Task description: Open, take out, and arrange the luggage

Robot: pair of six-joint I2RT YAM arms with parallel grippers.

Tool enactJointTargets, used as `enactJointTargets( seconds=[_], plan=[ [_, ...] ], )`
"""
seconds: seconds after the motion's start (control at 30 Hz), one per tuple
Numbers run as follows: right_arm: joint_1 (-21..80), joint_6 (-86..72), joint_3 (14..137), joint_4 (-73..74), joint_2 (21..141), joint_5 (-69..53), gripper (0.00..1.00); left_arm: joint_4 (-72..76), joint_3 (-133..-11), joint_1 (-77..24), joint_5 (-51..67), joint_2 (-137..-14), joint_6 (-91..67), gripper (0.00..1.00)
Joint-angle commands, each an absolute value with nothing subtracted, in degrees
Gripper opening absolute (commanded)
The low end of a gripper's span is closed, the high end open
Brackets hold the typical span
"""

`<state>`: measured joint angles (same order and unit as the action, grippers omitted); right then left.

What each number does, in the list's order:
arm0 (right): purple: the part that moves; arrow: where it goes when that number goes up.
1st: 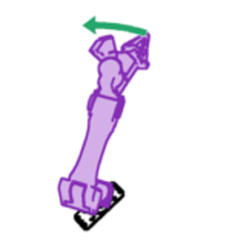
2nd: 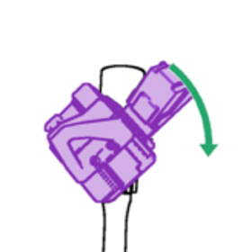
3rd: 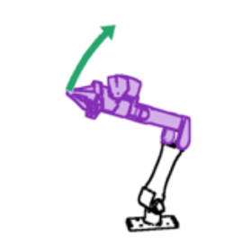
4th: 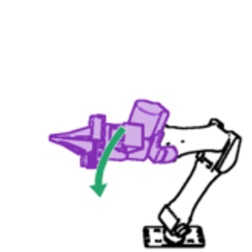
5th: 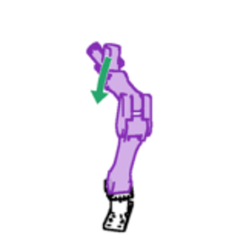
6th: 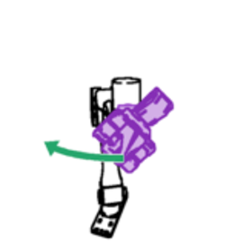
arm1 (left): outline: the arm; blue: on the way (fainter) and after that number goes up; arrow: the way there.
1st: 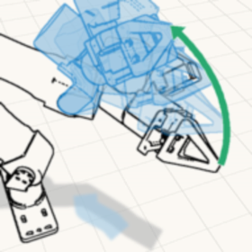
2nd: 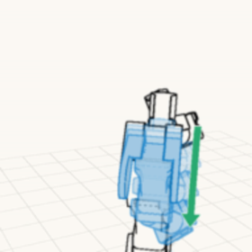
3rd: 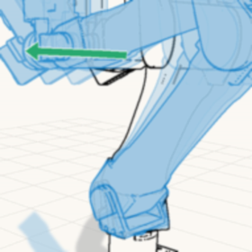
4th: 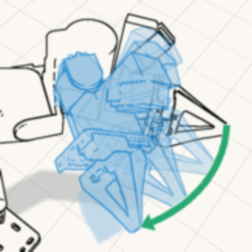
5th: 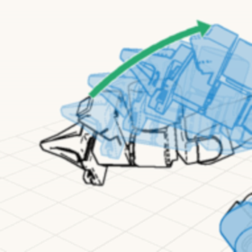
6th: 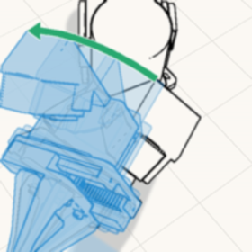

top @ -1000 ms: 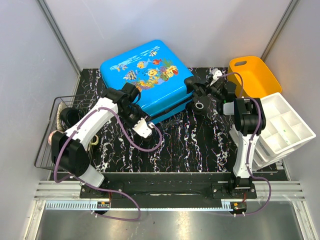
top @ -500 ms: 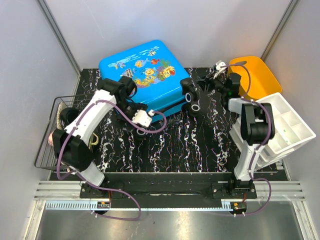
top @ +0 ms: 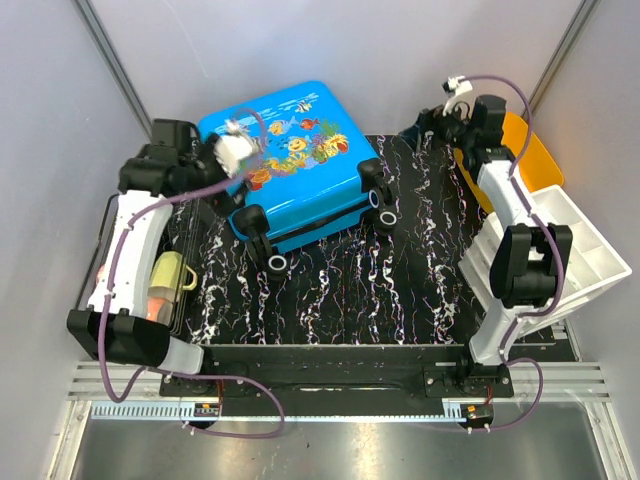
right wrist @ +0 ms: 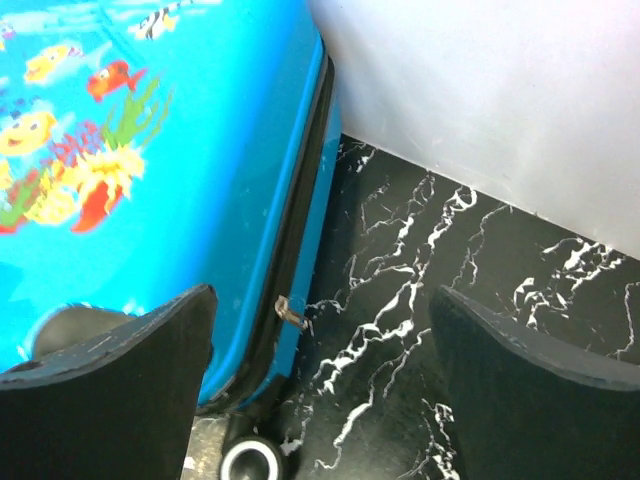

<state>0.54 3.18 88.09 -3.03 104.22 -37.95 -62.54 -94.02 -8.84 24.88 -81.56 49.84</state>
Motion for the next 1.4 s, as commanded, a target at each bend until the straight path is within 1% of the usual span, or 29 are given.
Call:
enactJointTargets(
  seconds=[0.0, 0.03, 0.1, 0.13, 0.23, 0.3, 0.37, 0.43, 0.5, 0.63, 0.7, 0.77, 0.8, 0.93, 1.07, 1.17, 1.27, 1.3, 1.37],
  plan=[
    [4.04, -2.0, 100.69, 13.88, 108.27, -36.74, 0.97, -44.84, -97.21, 1.21, 31.12, -84.1, 13.86, 0.99],
    [4.91, -3.24, 102.2, 14.23, 110.02, -36.65, 0.97, -44.13, -98.86, 4.71, 30.42, -85.68, 4.84, 0.99],
    [5.53, -7.46, 107.37, 15.55, 112.4, -36.65, 0.97, -42.9, -100.54, 8.77, 33.38, -90.49, -2.95, 0.99],
    [5.89, -8.6, 109.23, 16.08, 115.02, -37.09, 0.97, -41.59, -100.81, 12.53, 36.62, -91.83, -11.25, 0.99],
    [6.77, -13.69, 114.42, 16.08, 119.51, -39.36, 0.98, -35.17, -99.49, 16.77, 42.88, -96.84, -22.19, 0.99],
    [7.73, -15.02, 116.36, 15.82, 121.37, -40.51, 0.99, -31.65, -99.06, 16.7, 42.63, -99.48, -23.03, 0.99],
    [8.52, -15.99, 116.54, 15.21, 123.39, -42.54, 0.99, -26.31, -97.83, 16.61, 42.98, -100.63, -25.83, 0.99],
    [8.88, -16.69, 115.84, 15.12, 124.36, -43.41, 0.99, -24.27, -97.73, 16.53, 43.15, -102.99, -28.2, 0.99],
    [9.14, -17.49, 113.48, 15.12, 124.19, -44.47, 0.99, -22.94, -98.35, 16.09, 43.68, -104.58, -28.83, 0.99],
    [9.93, -19.16, 106.45, 14.24, 120.42, -51.57, 0.97, -21.97, -98.17, 13.28, 46.92, -107.57, -27.96, 0.98],
    [10.72, -19.34, 100.06, 13.19, 118.22, -53.43, 0.96, -22.32, -97.82, 11.87, 49.03, -108.89, -25.68, 0.91],
    [11.42, -19.34, 95.47, 11.44, 114.01, -55.72, 0.95, -22.85, -97.82, 9.5, 49.39, -109.68, -23.65, 0.86],
    [11.6, -19.6, 91.01, 10.47, 110.95, -56.51, 0.95, -22.85, -97.82, 8.88, 49.92, -110.04, -22.6, 0.83],
    [12.48, -17.07, 81.49, 9.32, 103.38, -59.41, 0.93, -22.94, -99.22, 4.67, 52.03, -111.97, -20.48, 0.74],
    [13.97, -11.97, 71.22, 13.08, 95.12, -60.12, 0.92, -25.74, -102.65, 0.8, 51.77, -114.52, -17.23, 0.74],
    [16.07, -6.96, 66.9, 16.86, 89.22, -59.85, 0.94, -25.93, -106.25, -1.75, 50.98, -117.15, -15.74, 0.74],
    [17.14, -5.19, 64.17, 18.54, 84.47, -59.68, 0.96, -28.2, -113.62, -4.04, 48.52, -121.89, -11.44, 0.74],
    [17.14, -5.01, 63.9, 18.63, 82.72, -58.89, 0.97, -29.34, -119.65, -4.48, 47.47, -123.47, -9.16, 0.75],
    [17.14, -2.56, 64.59, 20.91, 81.48, -57.58, 0.98, -32.68, -125.92, -4.31, 46.06, -127.43, -7.83, 0.77]
  ],
)
